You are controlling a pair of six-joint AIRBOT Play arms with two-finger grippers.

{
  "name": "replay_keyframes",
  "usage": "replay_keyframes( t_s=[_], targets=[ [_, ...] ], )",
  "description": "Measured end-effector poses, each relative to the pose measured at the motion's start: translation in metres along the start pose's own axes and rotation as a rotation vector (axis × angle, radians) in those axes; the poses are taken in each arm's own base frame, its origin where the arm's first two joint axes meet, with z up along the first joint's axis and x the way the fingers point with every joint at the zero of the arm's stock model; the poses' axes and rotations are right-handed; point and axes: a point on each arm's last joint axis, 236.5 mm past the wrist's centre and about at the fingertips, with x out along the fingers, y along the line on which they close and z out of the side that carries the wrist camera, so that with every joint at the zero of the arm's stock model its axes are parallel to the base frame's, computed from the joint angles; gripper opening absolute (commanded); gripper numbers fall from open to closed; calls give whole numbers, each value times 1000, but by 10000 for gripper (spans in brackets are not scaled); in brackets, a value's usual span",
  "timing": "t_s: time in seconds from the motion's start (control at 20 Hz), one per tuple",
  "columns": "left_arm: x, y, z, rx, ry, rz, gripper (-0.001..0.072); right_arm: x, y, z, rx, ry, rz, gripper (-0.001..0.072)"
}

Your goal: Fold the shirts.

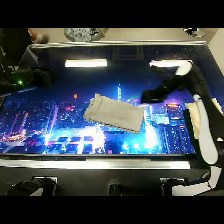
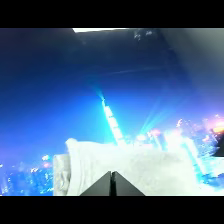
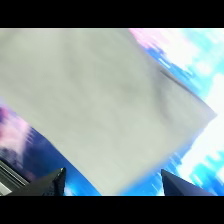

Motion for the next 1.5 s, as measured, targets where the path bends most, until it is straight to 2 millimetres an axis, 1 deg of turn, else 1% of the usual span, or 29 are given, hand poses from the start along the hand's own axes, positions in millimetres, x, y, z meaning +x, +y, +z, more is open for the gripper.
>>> replay_keyframes(
  t_s=[0.05, 0.1, 0.15, 0.2, 0.3, 0.35, 0.4, 0.5, 0.6, 0.65, 0.7, 0.75, 0.8, 0.9, 0.95, 1.05, 1.1, 1.15, 1.2, 1.25, 1.35, 1.45, 1.5],
  targets=[
    [1, 3, -2, 4, 6, 9, 26, 3, -13, -17, 40, 37, -7, 685],
    [2, 5, -3, 9, 10, 19, 26, 12, -22, -33, 81, 68, 1, 683],
    [3, 8, -4, 13, 12, 27, 27, 23, -26, -45, 123, 82, 22, 682],
    [3, 9, -5, 17, 16, 34, 26, 39, -27, -51, 166, 67, 64, 667],
    [4, 12, -6, 21, 18, 42, 26, 65, -17, -53, 235, 5, 162, 652],
    [4, 12, -6, 21, 20, 43, 27, 75, -15, -51, 269, -32, 196, 597],
    [4, 13, -6, 22, 21, 45, 27, 83, -16, -51, 305, -61, 216, 596],
    [4, 13, -6, 22, 21, 46, 26, 93, -15, -52, 355, -95, 246, 589],
    [4, 13, -6, 24, 21, 48, 26, 99, -11, -51, 388, -118, 274, 586],
    [4, 13, -6, 24, 21, 49, 26, 100, -10, -50, 396, -129, 284, 546],
    [4, 13, -6, 25, 21, 49, 26, 102, -8, -47, 401, -141, 287, 458],
    [4, 13, -6, 24, 21, 49, 26, 106, -5, -45, 397, -147, 285, 101],
    [4, 13, -6, 24, 21, 49, 26, 108, -2, -41, 392, -160, 285, 43],
    [4, 13, -6, 24, 21, 49, 26, 105, 2, -30, 369, -198, 290, 42],
    [4, 13, -6, 24, 21, 49, 26, 96, 4, -20, 337, -228, 292, 42],
    [4, 14, -6, 24, 21, 49, 27, 61, 7, 3, 240, -295, 299, 42],
    [4, 14, -6, 25, 21, 50, 27, 34, 5, 17, 184, -339, 284, 42],
    [4, 14, -6, 30, 22, 52, 27, 3, 1, 28, 136, -384, 258, 42],
    [4, 15, -6, 37, 22, 57, 27, -29, -5, 36, 99, -423, 226, 42],
    [4, 17, -7, 43, 23, 63, 27, -66, -12, 41, 78, -464, 189, 42],
    [4, 19, -7, 54, 24, 72, 27, -138, -33, 42, 69, -541, 93, 42],
    [4, 20, -7, 60, 24, 76, 27, -199, -52, 29, 87, -593, 6, 43],
    [4, 21, -7, 62, 24, 79, 27, -224, -60, 19, 104, -613, -30, 43]
  ],
)
